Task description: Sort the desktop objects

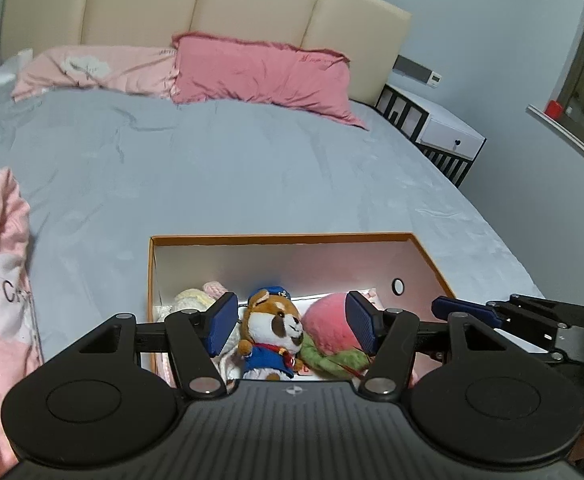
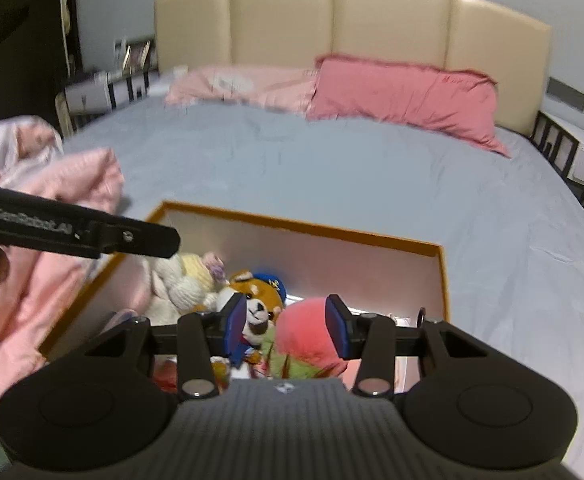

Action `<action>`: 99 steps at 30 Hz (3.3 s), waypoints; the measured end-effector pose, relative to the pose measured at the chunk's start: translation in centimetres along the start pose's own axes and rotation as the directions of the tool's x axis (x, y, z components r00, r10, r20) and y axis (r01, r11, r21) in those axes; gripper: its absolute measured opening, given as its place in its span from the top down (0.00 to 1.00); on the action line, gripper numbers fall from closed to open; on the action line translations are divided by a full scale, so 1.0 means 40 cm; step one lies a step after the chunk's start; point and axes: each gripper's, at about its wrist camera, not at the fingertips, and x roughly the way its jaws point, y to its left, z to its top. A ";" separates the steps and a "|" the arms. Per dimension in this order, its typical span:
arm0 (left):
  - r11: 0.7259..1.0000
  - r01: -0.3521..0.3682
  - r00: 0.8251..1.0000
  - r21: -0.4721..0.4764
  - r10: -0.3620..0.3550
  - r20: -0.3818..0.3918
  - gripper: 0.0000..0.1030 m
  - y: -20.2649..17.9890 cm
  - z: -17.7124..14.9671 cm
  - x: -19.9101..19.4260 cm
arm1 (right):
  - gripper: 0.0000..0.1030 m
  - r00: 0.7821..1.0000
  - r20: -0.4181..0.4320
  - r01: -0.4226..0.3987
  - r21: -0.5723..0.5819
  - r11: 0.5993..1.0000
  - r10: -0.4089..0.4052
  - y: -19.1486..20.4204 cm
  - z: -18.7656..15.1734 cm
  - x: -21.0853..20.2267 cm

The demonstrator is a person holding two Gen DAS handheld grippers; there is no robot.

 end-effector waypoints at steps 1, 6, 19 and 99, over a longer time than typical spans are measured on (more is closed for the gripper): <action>1.000 -0.006 1.000 0.012 0.006 0.006 0.32 -0.011 -0.007 -0.010 | 0.54 1.000 0.021 -0.006 0.017 1.000 0.005 0.001 -0.009 -0.017; 0.999 -0.039 0.999 0.034 0.038 0.030 0.32 -0.043 -0.065 -0.049 | 0.48 0.993 0.114 0.010 0.058 0.998 -0.016 0.006 -0.050 -0.085; 0.978 -0.206 0.975 -0.019 0.206 0.080 0.24 -0.042 -0.152 -0.043 | 0.34 0.984 0.167 0.041 0.127 0.991 -0.062 -0.006 -0.131 -0.083; 0.945 -0.326 0.944 -0.010 0.326 0.060 0.06 -0.054 -0.217 0.077 | 0.13 0.992 0.057 0.110 0.079 0.991 -0.115 -0.004 -0.206 0.027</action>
